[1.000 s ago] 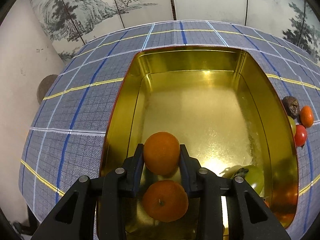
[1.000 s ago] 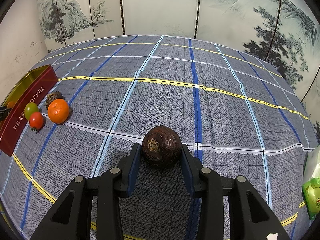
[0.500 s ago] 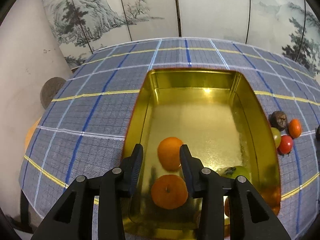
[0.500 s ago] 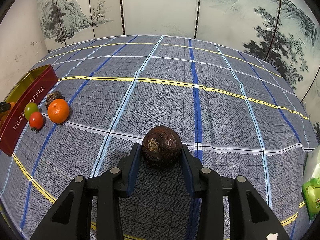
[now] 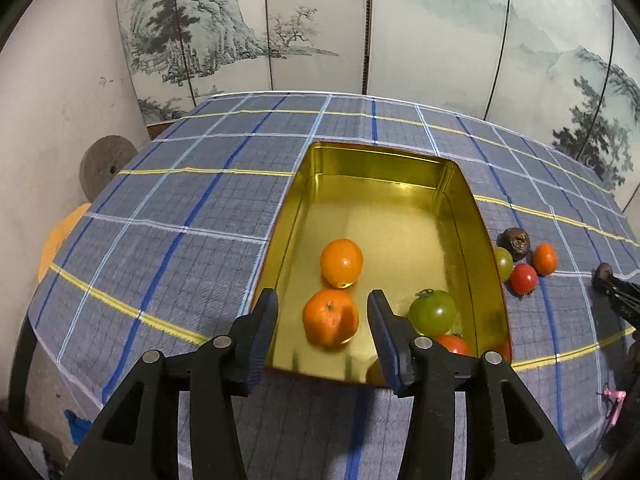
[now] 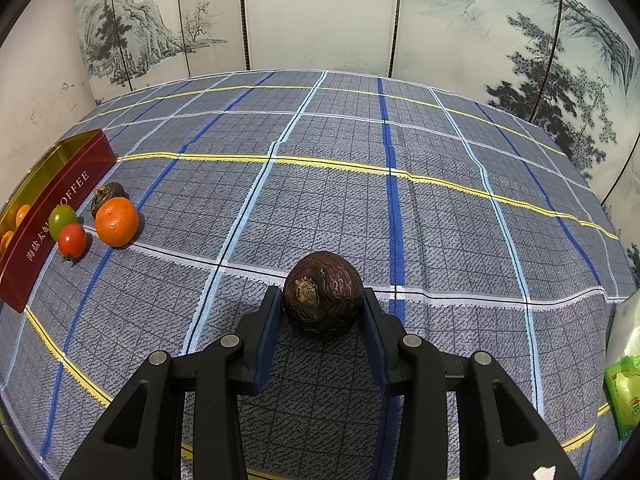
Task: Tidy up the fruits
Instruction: 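Lift the open left tool up out of the tin, then carry the brown fruit into the red tin and open the right tool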
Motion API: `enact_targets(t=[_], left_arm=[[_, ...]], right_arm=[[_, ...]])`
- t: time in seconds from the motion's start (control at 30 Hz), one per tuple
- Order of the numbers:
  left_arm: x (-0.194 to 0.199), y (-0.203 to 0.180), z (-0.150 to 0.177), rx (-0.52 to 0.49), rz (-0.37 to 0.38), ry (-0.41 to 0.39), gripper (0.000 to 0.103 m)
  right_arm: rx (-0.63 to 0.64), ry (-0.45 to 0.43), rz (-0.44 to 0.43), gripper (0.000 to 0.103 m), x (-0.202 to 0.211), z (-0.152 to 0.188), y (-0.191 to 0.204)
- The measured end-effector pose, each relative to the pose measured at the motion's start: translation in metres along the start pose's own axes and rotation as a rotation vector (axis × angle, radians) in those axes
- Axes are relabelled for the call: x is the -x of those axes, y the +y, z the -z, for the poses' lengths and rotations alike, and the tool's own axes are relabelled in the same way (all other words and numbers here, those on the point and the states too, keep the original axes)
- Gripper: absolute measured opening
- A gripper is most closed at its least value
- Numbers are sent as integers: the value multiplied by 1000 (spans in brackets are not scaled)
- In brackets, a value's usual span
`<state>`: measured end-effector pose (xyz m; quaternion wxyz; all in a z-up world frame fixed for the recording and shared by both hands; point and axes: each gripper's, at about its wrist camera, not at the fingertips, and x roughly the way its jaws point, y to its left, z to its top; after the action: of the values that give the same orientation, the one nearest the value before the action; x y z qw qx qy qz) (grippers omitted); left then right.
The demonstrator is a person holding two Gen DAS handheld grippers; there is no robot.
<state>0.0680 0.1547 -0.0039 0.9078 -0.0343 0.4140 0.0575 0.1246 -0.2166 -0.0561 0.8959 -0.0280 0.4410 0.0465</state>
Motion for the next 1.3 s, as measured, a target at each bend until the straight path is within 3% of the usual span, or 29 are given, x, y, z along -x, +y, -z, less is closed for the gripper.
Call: enact_targets(t=[0.67,0.8,0.93,1.3], left_arm=[[21,36,32,92,-45,6,61],[19,39,36,107,-44,16,61],[20,42,38,121,-50,14,61],[21,53,47,137,-76,28,61]], right_arm=[[-7,8,21,34,4,-4,6],[-14,0,-14,34,12,-11,16],[28,-23,-76,34,24,-22,42],[232,-71,-287,34,53,-39,163]])
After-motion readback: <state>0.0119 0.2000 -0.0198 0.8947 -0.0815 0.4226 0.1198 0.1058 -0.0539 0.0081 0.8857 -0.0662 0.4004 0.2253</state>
